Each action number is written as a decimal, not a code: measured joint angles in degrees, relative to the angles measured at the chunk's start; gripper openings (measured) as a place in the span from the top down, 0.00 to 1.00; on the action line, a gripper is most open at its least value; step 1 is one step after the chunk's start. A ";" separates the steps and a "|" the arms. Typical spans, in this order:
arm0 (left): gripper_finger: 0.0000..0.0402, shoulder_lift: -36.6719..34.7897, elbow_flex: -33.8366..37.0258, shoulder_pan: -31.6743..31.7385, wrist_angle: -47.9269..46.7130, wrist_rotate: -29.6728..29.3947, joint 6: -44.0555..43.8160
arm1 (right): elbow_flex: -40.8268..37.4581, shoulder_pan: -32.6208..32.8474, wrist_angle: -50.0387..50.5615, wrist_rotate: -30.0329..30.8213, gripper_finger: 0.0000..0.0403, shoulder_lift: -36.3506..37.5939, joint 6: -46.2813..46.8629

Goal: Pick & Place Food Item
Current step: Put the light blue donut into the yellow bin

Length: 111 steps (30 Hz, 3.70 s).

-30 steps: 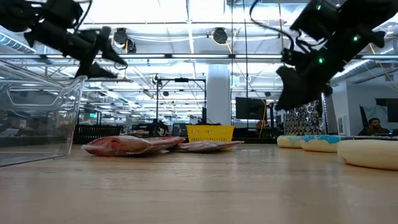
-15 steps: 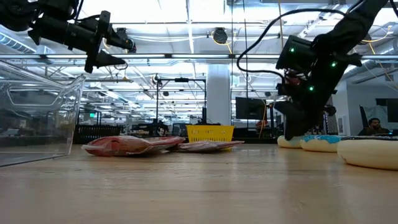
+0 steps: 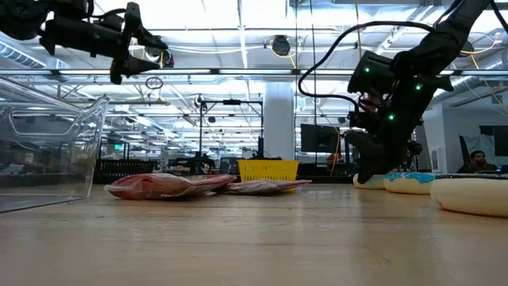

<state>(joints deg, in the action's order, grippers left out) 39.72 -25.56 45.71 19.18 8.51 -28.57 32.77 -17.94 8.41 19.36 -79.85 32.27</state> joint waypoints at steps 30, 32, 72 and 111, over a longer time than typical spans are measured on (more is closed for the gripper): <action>0.30 -39.44 11.00 -26.49 -29.94 -4.88 19.00 | 0.00 0.03 -0.24 -0.15 0.62 0.00 -0.05; 0.30 -39.43 11.36 -27.59 -32.72 -7.58 18.39 | 0.00 0.04 -0.38 -0.15 0.61 0.00 -0.20; 0.30 -39.26 23.50 -38.03 -20.06 -16.19 29.58 | 0.00 0.81 -15.34 -3.67 0.80 0.00 -0.98; 0.30 -39.26 23.61 -38.03 -19.41 -16.13 29.63 | 40.30 -8.72 -22.98 -10.48 0.89 -28.60 -18.01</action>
<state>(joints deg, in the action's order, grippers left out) 0.47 -1.96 7.68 -0.23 -7.62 1.06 73.08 -26.66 -14.57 8.88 -108.45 14.26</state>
